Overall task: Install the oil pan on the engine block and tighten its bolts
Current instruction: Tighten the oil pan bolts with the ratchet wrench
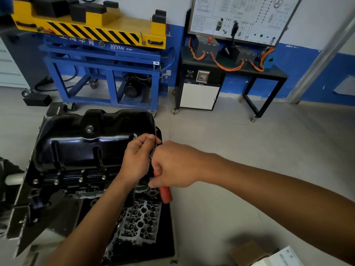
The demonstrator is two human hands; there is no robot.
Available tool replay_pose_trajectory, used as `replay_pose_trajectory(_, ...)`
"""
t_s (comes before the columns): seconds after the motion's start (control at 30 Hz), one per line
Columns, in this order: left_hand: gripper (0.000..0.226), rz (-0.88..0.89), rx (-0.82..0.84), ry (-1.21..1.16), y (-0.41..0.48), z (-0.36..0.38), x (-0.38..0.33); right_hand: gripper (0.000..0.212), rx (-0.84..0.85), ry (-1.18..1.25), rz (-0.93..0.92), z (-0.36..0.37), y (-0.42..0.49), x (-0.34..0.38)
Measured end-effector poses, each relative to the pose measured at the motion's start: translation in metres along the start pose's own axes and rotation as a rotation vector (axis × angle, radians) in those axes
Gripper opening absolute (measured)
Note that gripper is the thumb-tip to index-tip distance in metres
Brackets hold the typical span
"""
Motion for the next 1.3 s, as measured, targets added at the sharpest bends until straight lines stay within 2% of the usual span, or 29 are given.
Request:
replay_pose_trajectory(0.3,0.036,-0.015,0.054,0.042,0.000,-0.002,0.004,0.035,0.021,0.148,0.074,0.003,0.001,-0.009)
replay_pose_trajectory(0.4,0.035,-0.018,0.089,0.046,0.001,-0.002,0.005,0.033,0.065,0.123,0.087,-0.002,0.002,-0.016)
replay_pose_trajectory(0.6,0.037,-0.062,0.114,0.024,0.003,-0.003,0.007,0.031,0.084,-0.081,0.095,-0.017,0.008,-0.031)
replay_pose_trajectory(0.7,0.031,-0.086,0.108,0.028,0.002,-0.002,0.008,0.025,0.042,-0.173,0.127,-0.027,0.014,-0.044)
replay_pose_trajectory(0.9,0.026,-0.105,0.121,0.005,0.003,0.004,0.008,0.019,-0.165,-0.266,0.113,-0.032,0.033,-0.058)
replay_pose_trajectory(1.03,0.024,-0.110,0.137,0.018,0.003,0.008,0.006,0.019,-0.209,-0.234,0.098,-0.032,0.042,-0.062)
replay_pose_trajectory(1.2,0.022,-0.092,0.120,0.006,0.005,0.005,0.008,0.035,-0.268,-0.234,0.071,-0.025,0.038,-0.065)
replay_pose_trajectory(1.3,0.017,-0.065,0.050,-0.020,0.007,0.000,0.009,0.028,-0.242,-0.234,0.072,-0.023,0.025,-0.059)
Point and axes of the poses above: each hand's wrist, its own y-axis towards the middle knuckle, its own z-axis out of the palm, x = y × z, the point moved 2 cm from there along y, towards the middle knuckle, and after that the axes turned 10 degrees about -x, right-handed, at the moved point
